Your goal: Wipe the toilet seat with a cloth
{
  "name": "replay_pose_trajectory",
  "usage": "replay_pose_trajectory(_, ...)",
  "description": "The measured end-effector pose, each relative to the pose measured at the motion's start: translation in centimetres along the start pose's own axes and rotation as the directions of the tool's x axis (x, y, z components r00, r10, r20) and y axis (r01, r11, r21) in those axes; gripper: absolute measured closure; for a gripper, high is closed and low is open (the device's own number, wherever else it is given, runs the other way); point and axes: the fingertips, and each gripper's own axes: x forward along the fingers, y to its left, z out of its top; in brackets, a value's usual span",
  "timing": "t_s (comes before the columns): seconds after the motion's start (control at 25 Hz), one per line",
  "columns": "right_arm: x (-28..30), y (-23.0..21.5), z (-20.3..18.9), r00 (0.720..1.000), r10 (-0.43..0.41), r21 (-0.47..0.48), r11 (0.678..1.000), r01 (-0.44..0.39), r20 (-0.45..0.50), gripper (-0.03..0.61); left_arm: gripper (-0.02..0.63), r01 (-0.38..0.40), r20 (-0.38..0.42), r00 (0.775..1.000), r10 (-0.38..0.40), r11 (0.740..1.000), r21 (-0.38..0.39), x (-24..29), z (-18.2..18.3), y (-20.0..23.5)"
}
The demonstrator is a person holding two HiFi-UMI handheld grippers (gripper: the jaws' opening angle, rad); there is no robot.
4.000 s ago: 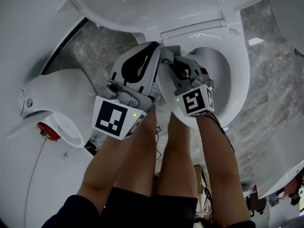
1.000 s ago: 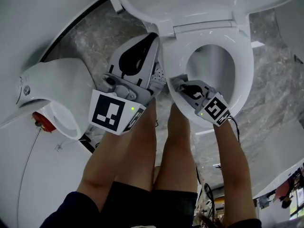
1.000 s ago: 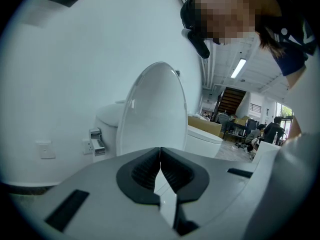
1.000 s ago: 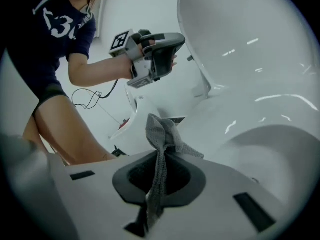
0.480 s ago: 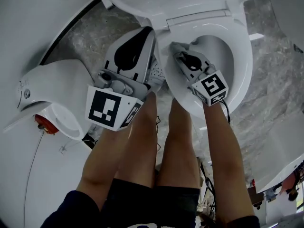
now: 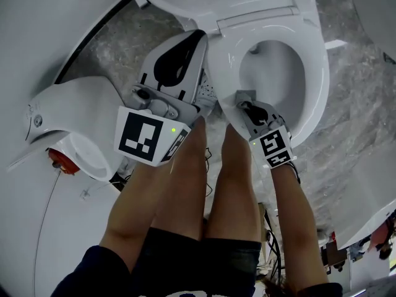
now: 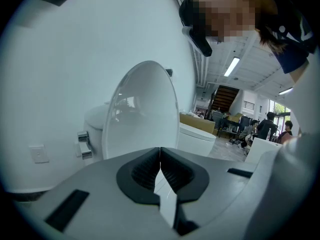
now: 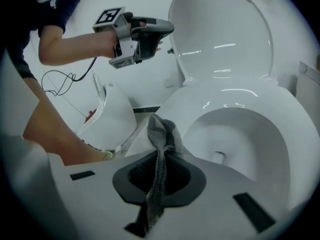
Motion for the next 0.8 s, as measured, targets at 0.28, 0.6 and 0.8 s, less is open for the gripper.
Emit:
replay_pose_trajectory(0.28, 0.2, -0.6, 0.2, 0.997, -0.072, 0.237, 0.969, 0.075, -0.02, 0.552, 0.592, 0.01, -0.001, 1.0, -0.01, 1.0, 0.013, 0.1, 0.8, -0.3)
replay_pose_trajectory(0.6, 2.4, -1.6, 5.3, 0.987, -0.071, 0.476, 0.88, -0.007, 0.145, 0.551, 0.592, 0.045, -0.021, 0.999, -0.044, 0.998, 0.036, 0.1, 0.6, -1.7)
replay_pose_trajectory(0.8, -0.6, 0.5, -0.6, 0.993, -0.11, 0.399, 0.909, 0.116, -0.039, 0.551, 0.592, 0.078, -0.034, 0.997, -0.076, 0.996, 0.042, 0.3, 0.6, -3.1)
